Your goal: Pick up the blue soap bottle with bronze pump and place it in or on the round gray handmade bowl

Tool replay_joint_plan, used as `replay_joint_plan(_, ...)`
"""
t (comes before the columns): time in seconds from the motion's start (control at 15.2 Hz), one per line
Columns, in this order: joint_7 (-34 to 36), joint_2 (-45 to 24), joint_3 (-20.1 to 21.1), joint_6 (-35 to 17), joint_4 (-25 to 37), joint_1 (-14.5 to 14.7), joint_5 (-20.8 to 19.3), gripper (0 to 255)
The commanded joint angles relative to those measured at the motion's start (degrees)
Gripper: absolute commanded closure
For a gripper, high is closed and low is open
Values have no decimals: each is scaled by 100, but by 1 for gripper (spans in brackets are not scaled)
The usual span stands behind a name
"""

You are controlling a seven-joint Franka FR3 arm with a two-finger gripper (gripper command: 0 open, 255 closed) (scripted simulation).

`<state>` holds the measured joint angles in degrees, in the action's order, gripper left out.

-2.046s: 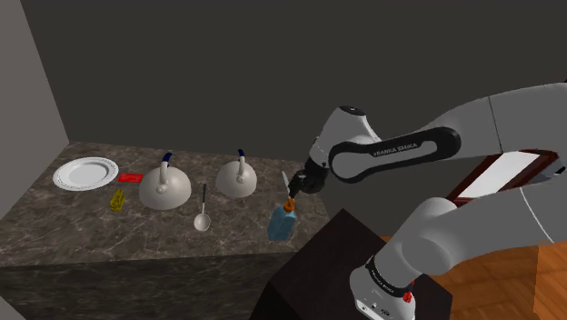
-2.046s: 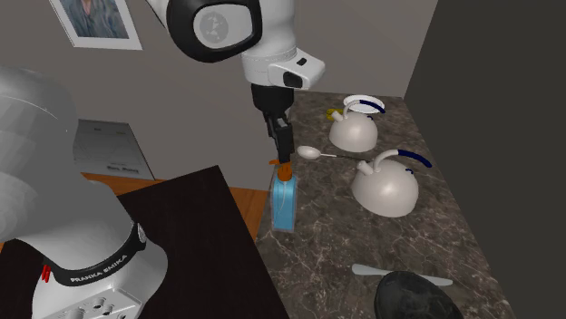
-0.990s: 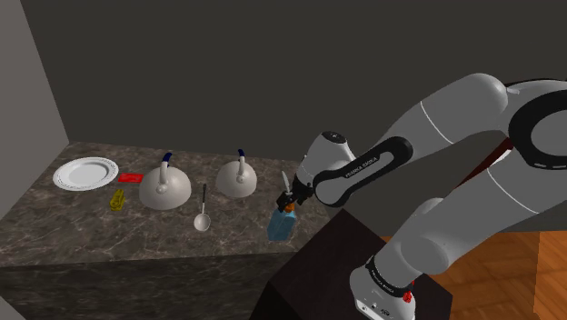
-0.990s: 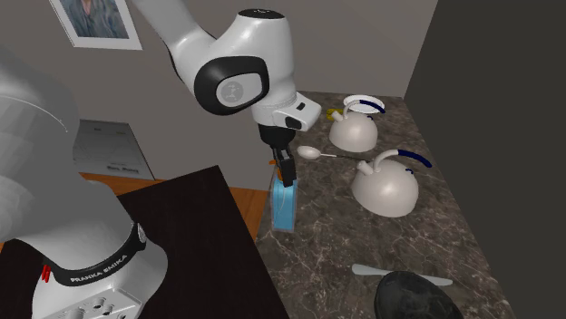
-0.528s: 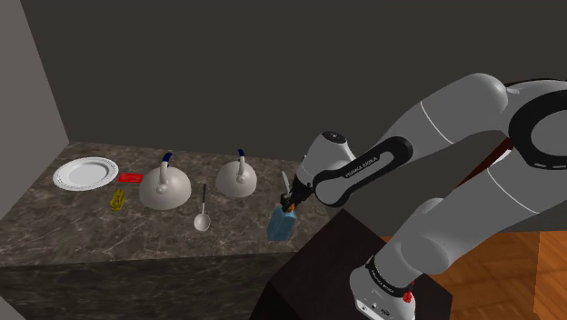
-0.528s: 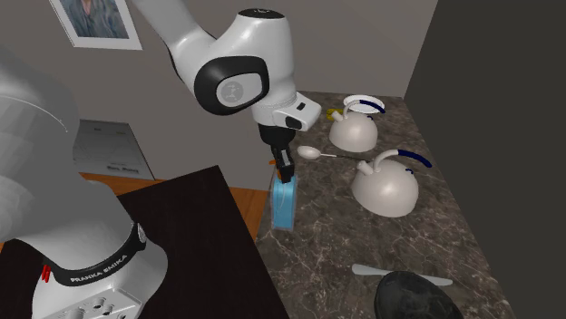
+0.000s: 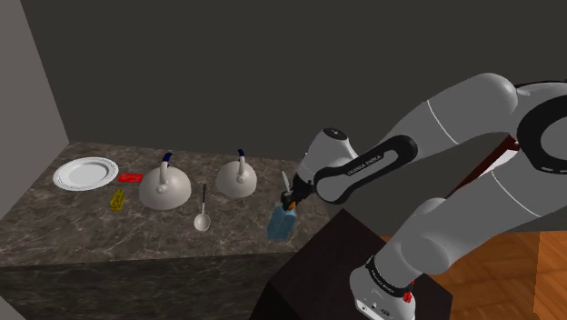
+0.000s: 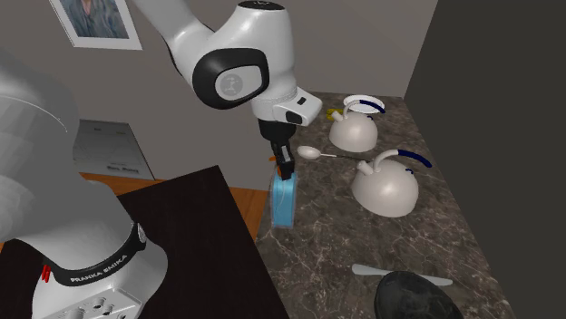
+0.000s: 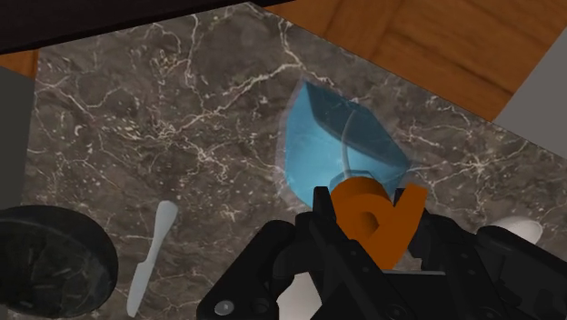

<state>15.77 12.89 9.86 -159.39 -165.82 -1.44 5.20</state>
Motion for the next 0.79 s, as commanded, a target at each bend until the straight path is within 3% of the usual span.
replay_joint_plan(0.0,-27,230,-22,238,7,26,37,255)
replay_joint_plan(0.73,-73,1262,-112,1505,243,83,80,255)
